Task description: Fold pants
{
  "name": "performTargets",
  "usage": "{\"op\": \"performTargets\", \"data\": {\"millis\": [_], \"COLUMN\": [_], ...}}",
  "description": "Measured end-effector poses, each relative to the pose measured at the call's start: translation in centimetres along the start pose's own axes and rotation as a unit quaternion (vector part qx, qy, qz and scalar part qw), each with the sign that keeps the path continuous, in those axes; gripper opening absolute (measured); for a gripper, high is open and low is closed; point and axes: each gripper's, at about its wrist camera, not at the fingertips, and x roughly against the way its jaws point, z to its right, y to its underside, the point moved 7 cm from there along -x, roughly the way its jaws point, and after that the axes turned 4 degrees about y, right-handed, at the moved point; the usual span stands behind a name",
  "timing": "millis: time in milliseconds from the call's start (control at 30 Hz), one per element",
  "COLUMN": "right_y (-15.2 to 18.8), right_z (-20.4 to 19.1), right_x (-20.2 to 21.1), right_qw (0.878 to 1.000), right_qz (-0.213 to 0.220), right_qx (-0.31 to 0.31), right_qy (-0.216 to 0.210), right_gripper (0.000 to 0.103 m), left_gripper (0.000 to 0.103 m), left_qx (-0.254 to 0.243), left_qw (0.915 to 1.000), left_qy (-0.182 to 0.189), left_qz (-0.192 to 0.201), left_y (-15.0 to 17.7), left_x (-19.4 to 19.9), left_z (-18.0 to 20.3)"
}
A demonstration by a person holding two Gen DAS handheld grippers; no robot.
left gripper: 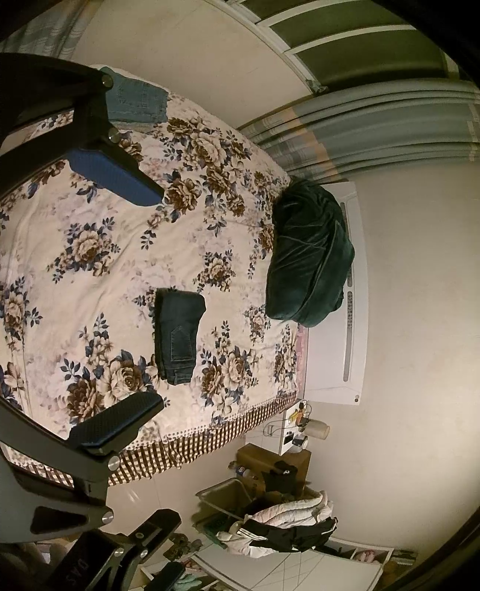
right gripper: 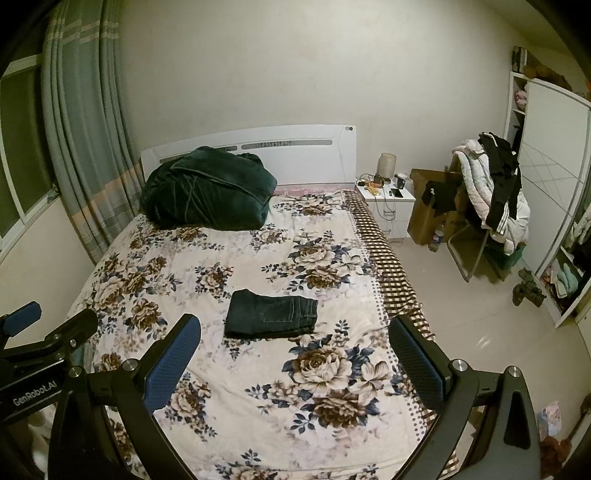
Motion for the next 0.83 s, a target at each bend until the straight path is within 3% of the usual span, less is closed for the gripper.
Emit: {"op": "performTargets", "data": {"millis": [833], "right_y": [0.12], "right_z": [0.34], "right_x": [-0.03], "right_qw": [1.0], "right_qz": [0.0], "right_qx": [-0.001], "right_qy": [-0.002], "right_gripper": [0.103], "left_gripper": [0.103], "left_qx": [-0.001], "left_qw": [1.0], "left_qy": [0.001], "left_qz": [0.004], "left_y": [-0.15], "left_x": [0.39], "left_z": [0.33]}}
